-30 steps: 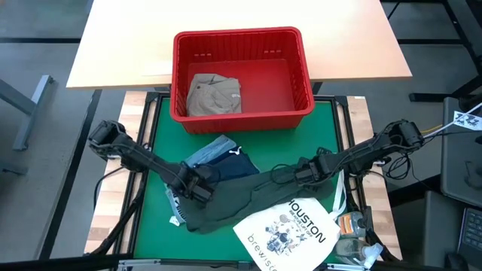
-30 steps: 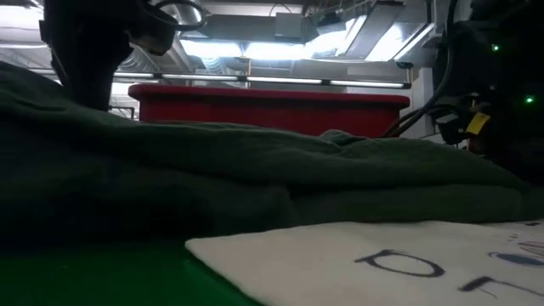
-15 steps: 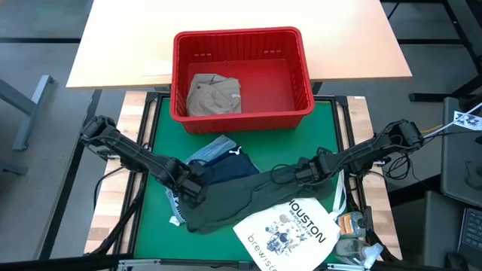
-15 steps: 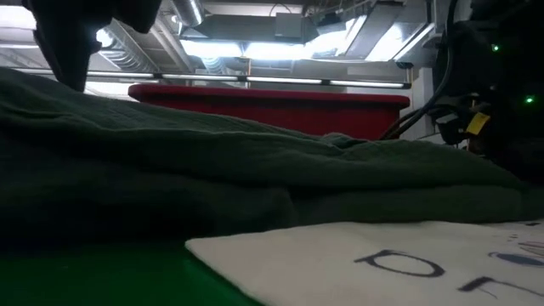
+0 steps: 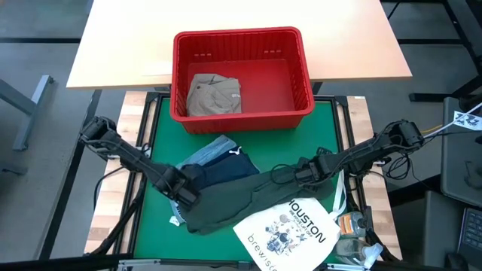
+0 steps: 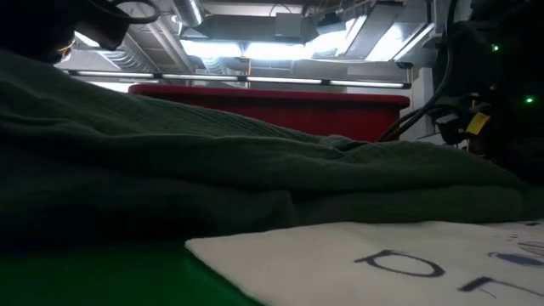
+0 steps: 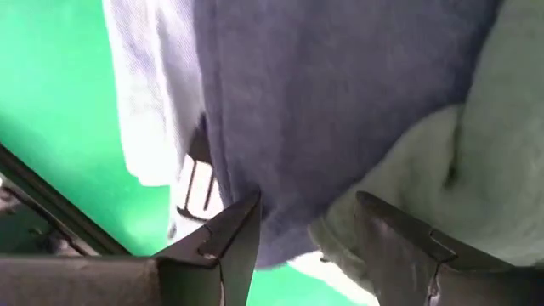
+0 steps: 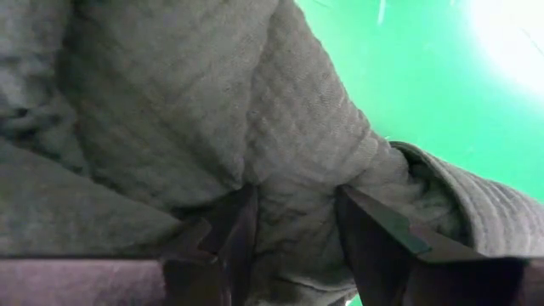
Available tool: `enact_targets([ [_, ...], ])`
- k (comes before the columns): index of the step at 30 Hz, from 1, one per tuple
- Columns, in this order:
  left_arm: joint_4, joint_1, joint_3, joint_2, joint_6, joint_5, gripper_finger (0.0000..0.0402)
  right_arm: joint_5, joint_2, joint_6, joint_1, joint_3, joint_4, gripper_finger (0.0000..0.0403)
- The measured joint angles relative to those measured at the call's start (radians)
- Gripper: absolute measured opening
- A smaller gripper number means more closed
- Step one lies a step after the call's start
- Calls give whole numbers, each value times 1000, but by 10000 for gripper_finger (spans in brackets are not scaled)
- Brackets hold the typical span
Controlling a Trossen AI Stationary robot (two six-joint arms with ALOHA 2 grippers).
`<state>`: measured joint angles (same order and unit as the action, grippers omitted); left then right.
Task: Fold Laundry from Bin
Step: Fold the dark green polo shirt
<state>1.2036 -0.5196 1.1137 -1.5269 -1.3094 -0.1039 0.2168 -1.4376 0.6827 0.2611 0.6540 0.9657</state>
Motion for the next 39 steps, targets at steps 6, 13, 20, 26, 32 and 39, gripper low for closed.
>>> enact_targets([
  [6, -7, -22, 0, 0, 13, 116, 183, 0, 0, 0, 0, 0, -1, 166],
  [13, -5, -55, 0, 0, 16, 192, 183, -1, 0, 0, 0, 0, 0, 166],
  [20, 18, -92, 0, 44, 3, 245, 183, -10, -3, -10, 0, 40, 99, 166],
  [26, 11, -123, 0, 115, -79, 206, 182, 44, 20, -14, 0, 119, 208, 166],
  [32, -69, -126, 0, 134, -121, 186, 182, 47, 38, -31, 0, 190, 270, 166],
  [39, -214, -126, 0, 133, -81, 165, 182, 33, 42, -86, 0, 268, 285, 166],
])
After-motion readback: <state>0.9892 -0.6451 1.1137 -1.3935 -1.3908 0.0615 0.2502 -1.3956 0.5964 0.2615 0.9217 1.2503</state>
